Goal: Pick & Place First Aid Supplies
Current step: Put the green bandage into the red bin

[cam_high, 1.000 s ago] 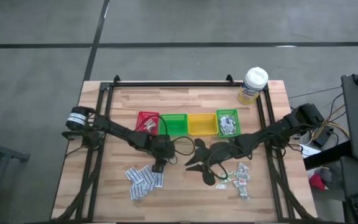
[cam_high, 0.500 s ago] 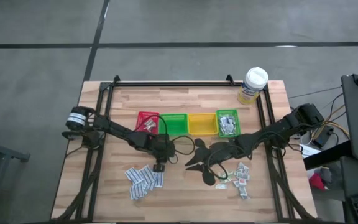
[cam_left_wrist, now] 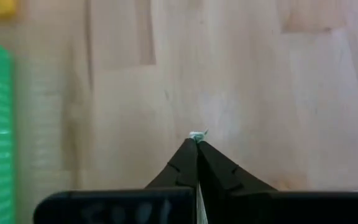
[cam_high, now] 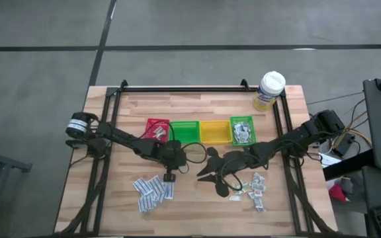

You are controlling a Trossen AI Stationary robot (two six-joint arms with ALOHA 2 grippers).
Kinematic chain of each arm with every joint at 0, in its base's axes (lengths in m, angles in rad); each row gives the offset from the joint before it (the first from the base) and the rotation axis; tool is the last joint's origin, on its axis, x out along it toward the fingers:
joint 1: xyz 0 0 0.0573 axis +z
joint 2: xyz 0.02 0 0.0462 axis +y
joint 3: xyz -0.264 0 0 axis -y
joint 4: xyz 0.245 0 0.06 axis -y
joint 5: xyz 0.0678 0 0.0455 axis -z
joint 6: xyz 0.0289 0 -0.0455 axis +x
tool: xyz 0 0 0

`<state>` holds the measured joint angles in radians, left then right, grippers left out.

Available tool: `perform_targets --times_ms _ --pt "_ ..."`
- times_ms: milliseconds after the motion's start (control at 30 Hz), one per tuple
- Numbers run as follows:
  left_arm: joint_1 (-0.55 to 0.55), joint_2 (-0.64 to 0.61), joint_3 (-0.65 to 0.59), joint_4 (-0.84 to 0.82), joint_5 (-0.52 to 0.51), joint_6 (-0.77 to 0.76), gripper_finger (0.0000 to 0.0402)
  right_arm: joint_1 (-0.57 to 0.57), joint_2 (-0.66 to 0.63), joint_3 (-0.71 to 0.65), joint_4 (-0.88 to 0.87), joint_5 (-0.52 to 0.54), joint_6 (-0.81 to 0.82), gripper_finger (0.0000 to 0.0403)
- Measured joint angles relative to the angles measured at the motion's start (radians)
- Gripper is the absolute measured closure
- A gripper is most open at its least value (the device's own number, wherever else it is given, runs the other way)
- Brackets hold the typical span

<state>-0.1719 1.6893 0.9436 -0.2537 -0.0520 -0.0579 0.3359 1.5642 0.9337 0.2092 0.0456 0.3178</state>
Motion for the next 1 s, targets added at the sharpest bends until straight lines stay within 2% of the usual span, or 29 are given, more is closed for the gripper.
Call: perform_targets --times_ms 167,233,467,567,767,900,1000 --pt "0.000 -0.070 0.000 -0.009 -0.052 0.005 0.0399 0.000 0.000 -0.001 0.003 0.000 0.015 0.0317" --pt "0.000 -0.116 0.000 -0.036 -0.103 -0.007 0.0400 0.000 0.000 -0.001 0.003 0.000 0.015 0.0320" --pt "-0.002 -0.323 0.000 -0.213 -0.406 -0.103 0.0401 0.000 0.000 -0.001 0.003 0.000 0.015 0.0333" --pt "-0.002 -0.393 0.000 -0.278 -0.483 -0.106 0.0401 0.000 0.000 -0.001 0.003 0.000 0.015 0.0334" --pt "0.024 -0.442 -0.001 -0.364 -0.561 -0.126 0.0401 0.000 0.000 -0.001 0.004 0.000 0.015 0.0326" --pt "0.076 -0.421 -0.010 -0.429 -0.555 -0.197 0.0401 0.000 0.000 -0.001 0.004 0.000 0.020 0.0319" --pt "0.126 -0.397 -0.028 -0.446 -0.508 -0.256 0.0401 0.001 0.000 -0.001 0.005 0.000 0.022 0.0314"
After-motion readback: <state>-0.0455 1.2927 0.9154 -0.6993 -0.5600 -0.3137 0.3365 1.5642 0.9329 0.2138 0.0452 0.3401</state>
